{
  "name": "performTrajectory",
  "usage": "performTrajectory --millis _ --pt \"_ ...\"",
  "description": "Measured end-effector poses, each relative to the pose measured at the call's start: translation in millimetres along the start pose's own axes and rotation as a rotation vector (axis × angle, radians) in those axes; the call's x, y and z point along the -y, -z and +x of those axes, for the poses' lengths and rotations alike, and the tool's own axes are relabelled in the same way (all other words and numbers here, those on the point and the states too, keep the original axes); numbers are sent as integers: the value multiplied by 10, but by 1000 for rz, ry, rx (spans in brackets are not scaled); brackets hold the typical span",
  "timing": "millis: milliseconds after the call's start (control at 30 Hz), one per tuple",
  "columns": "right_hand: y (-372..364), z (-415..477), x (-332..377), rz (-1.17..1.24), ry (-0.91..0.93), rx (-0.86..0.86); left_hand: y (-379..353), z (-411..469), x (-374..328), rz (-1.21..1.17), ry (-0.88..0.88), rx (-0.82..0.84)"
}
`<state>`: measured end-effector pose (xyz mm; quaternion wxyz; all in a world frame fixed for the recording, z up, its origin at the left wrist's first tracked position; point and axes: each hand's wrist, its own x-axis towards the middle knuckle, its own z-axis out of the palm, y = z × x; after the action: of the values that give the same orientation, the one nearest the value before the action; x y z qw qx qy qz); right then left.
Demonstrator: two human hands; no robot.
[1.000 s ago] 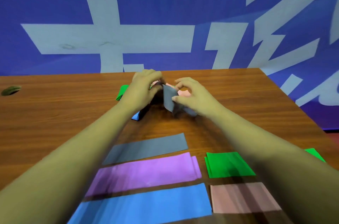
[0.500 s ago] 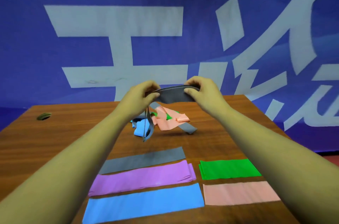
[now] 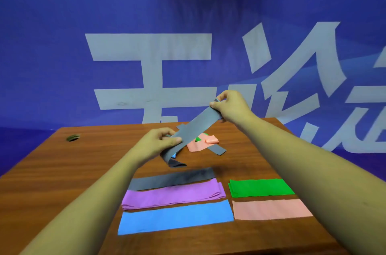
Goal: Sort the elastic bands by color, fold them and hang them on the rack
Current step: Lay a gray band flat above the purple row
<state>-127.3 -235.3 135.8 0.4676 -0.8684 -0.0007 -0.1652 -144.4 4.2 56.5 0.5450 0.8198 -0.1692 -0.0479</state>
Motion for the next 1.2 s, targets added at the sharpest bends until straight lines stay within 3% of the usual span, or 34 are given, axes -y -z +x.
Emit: performTrajectory --millis 100,267,467,700,867,1033,1200 --pt "11 -61 65 -20 28 -12 29 -168 92 -67 18 36" --pt "24 -55 101 -41 15 -120 135 -349 187 47 123 63" --pt "-3 -124 -38 -202 5 -43 335 -552 441 -191 226 191" --pt "-148 -231 -407 -176 -92 -19 525 -625 739 -203 350 -184" --pt "-422 -358 -755 103 -319 90 529 -591 952 -253 427 -336" --pt "-643 -484 -1048 178 -572 294 526 -585 1140 -277 468 -371" --pt "-829 -479 -1278 67 -593 202 483 -535 1295 -79 489 -435"
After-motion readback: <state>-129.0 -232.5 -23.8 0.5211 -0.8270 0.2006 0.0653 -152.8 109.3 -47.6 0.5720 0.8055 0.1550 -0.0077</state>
